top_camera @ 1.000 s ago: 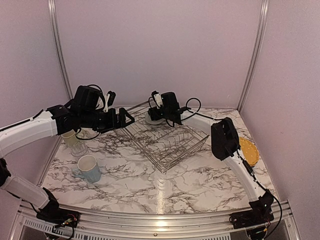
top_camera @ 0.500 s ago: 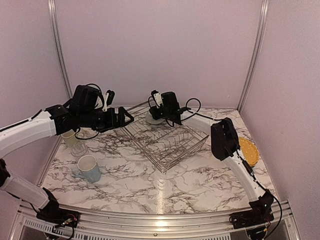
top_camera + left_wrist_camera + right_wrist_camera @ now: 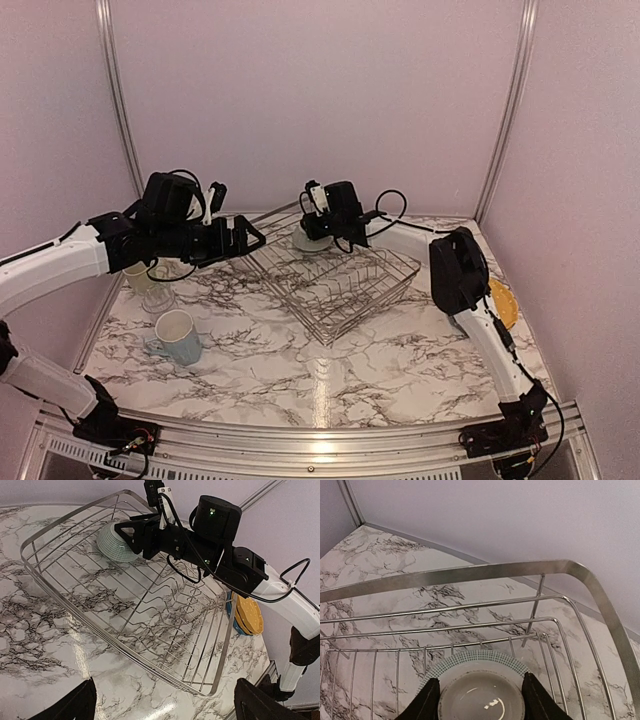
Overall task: Unload the mixed dishes from the dish rack
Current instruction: Pass from the right arm to the left
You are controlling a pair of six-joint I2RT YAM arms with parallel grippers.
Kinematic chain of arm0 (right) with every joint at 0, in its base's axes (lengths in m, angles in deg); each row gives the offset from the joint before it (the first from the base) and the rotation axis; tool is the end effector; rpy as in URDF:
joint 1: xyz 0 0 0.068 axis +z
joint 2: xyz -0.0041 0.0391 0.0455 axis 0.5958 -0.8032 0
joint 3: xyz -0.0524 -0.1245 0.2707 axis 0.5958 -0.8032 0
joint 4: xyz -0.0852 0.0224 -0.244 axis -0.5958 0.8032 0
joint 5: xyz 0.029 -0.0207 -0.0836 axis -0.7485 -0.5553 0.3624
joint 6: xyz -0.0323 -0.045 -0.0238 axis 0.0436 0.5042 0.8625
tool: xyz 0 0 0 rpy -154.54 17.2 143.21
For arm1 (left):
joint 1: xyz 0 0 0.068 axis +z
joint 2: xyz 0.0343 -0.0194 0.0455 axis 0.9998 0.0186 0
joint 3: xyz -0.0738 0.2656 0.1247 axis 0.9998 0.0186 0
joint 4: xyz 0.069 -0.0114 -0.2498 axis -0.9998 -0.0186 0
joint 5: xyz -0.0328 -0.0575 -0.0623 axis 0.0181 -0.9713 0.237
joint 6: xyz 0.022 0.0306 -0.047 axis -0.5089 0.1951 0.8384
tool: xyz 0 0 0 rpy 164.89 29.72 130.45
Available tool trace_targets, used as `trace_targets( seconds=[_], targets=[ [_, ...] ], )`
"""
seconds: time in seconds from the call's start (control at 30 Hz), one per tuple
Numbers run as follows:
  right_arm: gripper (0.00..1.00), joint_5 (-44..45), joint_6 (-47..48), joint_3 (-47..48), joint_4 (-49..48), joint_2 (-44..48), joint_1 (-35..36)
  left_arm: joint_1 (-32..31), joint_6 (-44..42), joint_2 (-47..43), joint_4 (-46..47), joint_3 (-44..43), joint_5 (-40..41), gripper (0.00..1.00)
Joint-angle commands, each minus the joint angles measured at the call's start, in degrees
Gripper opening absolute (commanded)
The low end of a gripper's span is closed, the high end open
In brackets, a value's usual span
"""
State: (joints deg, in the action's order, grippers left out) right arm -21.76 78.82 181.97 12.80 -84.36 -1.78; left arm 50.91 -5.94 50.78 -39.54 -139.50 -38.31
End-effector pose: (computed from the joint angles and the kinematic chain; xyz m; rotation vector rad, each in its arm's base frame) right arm 0.5203 0.3609 0.1807 -0.5631 1.9773 0.4004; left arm 0.2350 -0.1916 0.3524 0.1731 2.1613 -0.8986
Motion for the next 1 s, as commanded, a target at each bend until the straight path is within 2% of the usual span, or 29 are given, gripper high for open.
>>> trace_targets(
  seconds=[0.0, 0.23, 0.47, 0.67, 0.97],
  targets=[
    [0.23, -2.7, -5.1, -1.3, -4.2, 6.5, 0.6, -0.2, 0.6, -1.8, -0.1, 1.0, 0.1, 0.98],
    [0.23, -6.6, -12.3, -5.5, -6.8, 10.0, 0.5, -0.2, 1.4, -2.6, 0.6, 2.1, 0.2, 0.98],
    [0.24, -14.2, -25.1, -20.6, -20.1, 16.7, -1.5, -0.2, 3.0, -2.3, 2.2, 2.7, -0.1, 0.98],
    [0.24, -20.0, -33.0, -29.7, -30.2, 21.3, -2.4, -0.2, 4.7, -2.5, 3.4, 2.6, 0.5, 0.98],
    [0.24, -31.1, -52.5, -42.3, -50.7, 24.6, -6.0, -0.2, 10.9, -0.2, 10.8, 2.0, -5.2, 0.98]
  ],
)
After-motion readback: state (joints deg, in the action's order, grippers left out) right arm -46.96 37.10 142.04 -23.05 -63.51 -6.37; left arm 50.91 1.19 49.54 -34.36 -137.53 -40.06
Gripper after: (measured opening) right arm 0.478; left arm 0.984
